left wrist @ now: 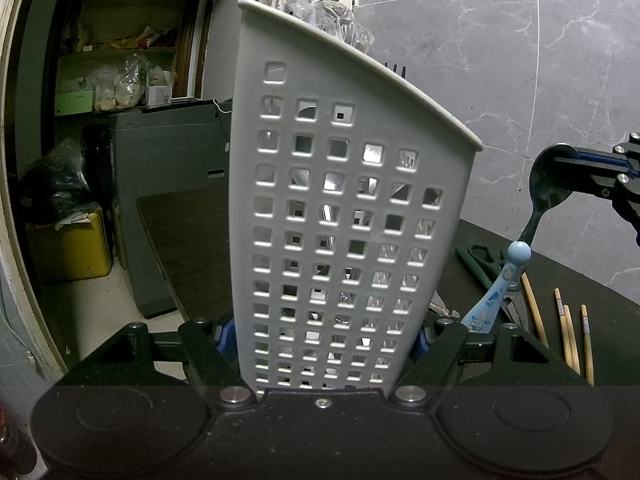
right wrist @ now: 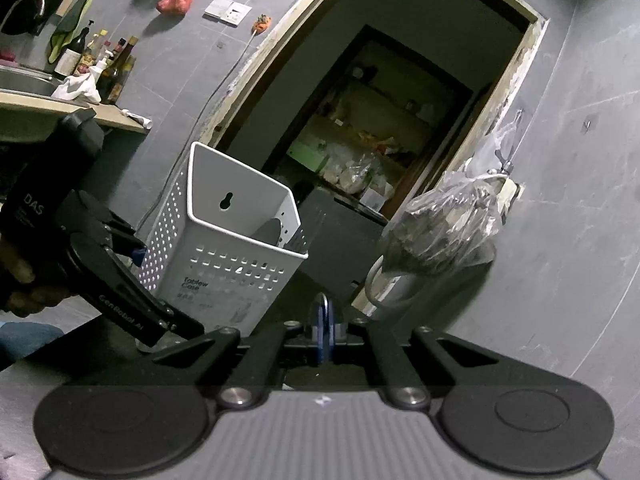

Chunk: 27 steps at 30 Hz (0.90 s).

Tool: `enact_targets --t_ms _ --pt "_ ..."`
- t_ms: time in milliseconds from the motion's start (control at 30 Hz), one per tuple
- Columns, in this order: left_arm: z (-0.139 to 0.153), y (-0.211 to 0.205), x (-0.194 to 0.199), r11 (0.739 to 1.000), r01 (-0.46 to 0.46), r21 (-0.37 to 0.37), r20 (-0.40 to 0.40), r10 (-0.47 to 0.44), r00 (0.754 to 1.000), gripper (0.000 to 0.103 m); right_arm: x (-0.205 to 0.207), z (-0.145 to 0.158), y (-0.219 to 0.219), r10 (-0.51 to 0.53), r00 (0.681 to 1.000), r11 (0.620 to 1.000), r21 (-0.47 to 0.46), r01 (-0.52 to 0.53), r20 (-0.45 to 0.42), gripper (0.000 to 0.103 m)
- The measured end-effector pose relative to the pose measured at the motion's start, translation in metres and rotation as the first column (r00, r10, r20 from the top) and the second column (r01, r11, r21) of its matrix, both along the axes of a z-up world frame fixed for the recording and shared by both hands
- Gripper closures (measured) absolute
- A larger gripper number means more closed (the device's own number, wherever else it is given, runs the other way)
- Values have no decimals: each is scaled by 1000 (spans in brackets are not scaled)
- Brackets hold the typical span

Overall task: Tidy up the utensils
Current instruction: 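Lift the blue-handled spoon with the right tool over the caddy, then lower the blue-handled spoon into the caddy and open the right tool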

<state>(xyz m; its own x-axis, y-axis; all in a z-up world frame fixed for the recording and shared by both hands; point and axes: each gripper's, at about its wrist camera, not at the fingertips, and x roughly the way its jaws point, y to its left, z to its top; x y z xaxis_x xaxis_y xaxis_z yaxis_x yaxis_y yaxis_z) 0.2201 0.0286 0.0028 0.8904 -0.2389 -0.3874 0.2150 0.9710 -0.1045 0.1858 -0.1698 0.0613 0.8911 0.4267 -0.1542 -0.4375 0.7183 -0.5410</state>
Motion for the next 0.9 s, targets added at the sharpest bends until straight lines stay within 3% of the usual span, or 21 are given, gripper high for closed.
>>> enact_targets --t_ms 400,633,900 --pt "0 0 0 1000 0 -2 -1 0 1000 26 -7 8 -2 -4 998 999 54 0 64 100" --pt "0 0 0 1000 0 -1 -1 0 1000 26 -19 29 -7 -22 975 981 193 -21 219 100" --pt "-2 0 0 1000 -1 1 -2 1 1000 26 -13 68 7 -9 933 956 276 -97 359 100"
